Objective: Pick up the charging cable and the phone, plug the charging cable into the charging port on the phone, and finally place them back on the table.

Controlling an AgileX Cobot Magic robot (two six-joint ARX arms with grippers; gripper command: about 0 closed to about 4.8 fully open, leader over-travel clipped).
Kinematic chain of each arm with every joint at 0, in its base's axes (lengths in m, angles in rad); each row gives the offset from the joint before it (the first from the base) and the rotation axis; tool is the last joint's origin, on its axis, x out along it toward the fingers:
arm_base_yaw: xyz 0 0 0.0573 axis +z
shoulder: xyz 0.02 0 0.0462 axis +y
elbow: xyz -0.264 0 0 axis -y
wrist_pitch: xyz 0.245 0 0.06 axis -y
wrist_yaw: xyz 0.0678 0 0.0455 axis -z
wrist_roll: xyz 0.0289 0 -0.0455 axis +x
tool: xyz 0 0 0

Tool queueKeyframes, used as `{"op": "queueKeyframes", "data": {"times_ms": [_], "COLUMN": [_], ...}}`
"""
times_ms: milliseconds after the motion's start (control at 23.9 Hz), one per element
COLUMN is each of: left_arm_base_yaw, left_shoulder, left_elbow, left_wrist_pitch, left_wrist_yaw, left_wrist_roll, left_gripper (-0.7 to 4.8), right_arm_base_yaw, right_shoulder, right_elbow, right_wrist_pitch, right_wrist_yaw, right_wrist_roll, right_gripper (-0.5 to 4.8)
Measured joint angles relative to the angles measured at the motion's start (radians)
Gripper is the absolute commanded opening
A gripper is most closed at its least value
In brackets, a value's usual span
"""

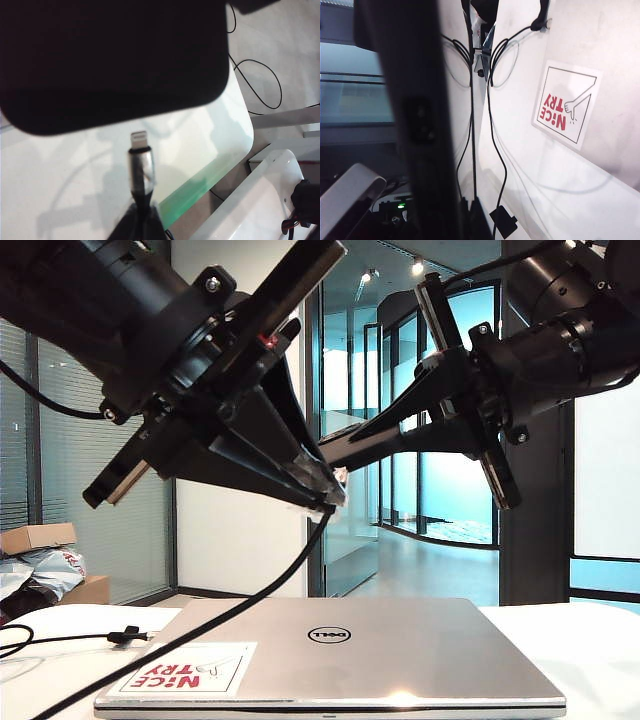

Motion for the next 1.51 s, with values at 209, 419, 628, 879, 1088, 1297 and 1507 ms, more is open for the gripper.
{"op": "queueKeyframes", "data": {"times_ms": [209, 419, 628, 879, 1088, 1297, 1507], "left_arm_base_yaw": [0.0, 0.0, 0.0, 0.0, 0.0, 0.0, 0.0], "left_shoulder": [0.0, 0.0, 0.0, 0.0, 0.0, 0.0, 0.0], "left_elbow": [0.0, 0.0, 0.0, 0.0, 0.0, 0.0, 0.0], "left_wrist_pitch": [0.0, -0.001, -0.001, -0.001, 0.0, 0.0, 0.0], "left_wrist_yaw": [0.0, 0.001, 0.002, 0.002, 0.002, 0.002, 0.002], "left_wrist_roll": [0.0, 0.0, 0.0, 0.0, 0.0, 0.0, 0.0], "left_gripper": [-0.06, -0.06, -0.06, -0.06, -0.06, -0.06, -0.06], "right_arm_base_yaw": [0.0, 0.0, 0.0, 0.0, 0.0, 0.0, 0.004], "right_shoulder": [0.0, 0.0, 0.0, 0.0, 0.0, 0.0, 0.0], "right_elbow": [0.0, 0.0, 0.0, 0.0, 0.0, 0.0, 0.0], "right_wrist_pitch": [-0.004, -0.03, -0.036, -0.031, -0.018, -0.014, -0.014], "right_wrist_yaw": [-0.021, -0.027, -0.026, -0.027, -0.035, -0.05, -0.05], "right_wrist_roll": [-0.011, -0.013, -0.021, -0.031, -0.035, -0.035, -0.051], "right_gripper": [-0.06, -0.06, -0.06, -0.06, -0.06, -0.06, -0.06]}}
